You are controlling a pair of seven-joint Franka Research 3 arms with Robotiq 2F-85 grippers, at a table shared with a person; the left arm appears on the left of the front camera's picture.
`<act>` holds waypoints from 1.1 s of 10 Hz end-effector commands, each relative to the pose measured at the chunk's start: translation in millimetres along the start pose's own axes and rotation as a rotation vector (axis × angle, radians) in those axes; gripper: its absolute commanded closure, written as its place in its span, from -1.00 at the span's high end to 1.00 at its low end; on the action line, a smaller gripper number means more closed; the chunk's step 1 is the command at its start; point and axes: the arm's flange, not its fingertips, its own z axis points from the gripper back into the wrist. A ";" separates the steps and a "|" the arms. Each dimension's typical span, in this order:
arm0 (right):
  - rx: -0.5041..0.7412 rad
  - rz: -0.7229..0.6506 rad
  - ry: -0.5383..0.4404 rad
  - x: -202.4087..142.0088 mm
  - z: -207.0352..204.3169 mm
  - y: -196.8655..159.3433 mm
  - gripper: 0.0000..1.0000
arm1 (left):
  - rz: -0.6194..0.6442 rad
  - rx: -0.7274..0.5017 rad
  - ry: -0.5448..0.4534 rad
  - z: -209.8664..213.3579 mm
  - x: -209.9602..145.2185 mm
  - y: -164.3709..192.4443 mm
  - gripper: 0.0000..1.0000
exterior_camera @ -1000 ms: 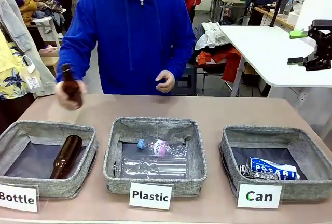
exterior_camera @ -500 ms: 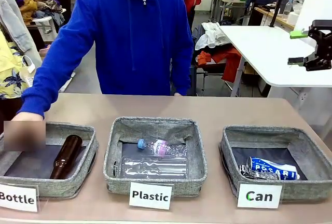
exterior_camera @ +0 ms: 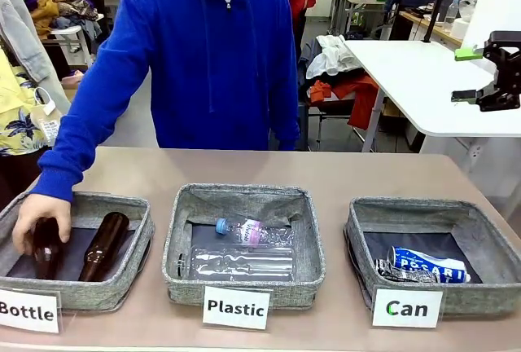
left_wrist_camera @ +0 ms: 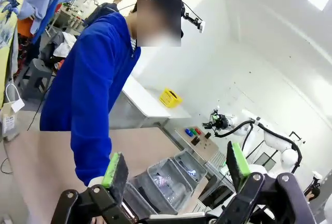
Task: Sort the can waste into the basket.
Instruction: Pick up the can waste from the table and place it in the right Fabric basket.
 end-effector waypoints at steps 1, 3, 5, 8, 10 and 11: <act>0.010 0.001 0.001 -0.3 0.6 1.1 1.00 | -0.035 -0.034 0.054 -22.5 -5.1 -9.9 1.00; 0.010 0.001 0.001 -0.3 0.6 1.1 1.00 | -0.039 -0.049 0.173 -59.2 -13.1 -10.3 1.00; 0.010 0.001 0.001 -0.3 0.6 1.1 1.00 | -0.038 -0.033 0.336 -102.5 -30.7 -4.8 1.00; 0.010 0.001 0.001 -0.3 0.6 1.1 1.00 | 0.038 -0.094 0.573 -169.6 -80.8 10.8 1.00; 0.010 0.001 0.001 -0.3 0.6 1.1 1.00 | 0.116 -0.122 0.774 -215.2 -141.8 24.4 1.00; 0.010 0.001 0.001 -0.3 0.6 1.1 1.00 | 0.164 -0.138 0.867 -233.8 -171.9 32.1 1.00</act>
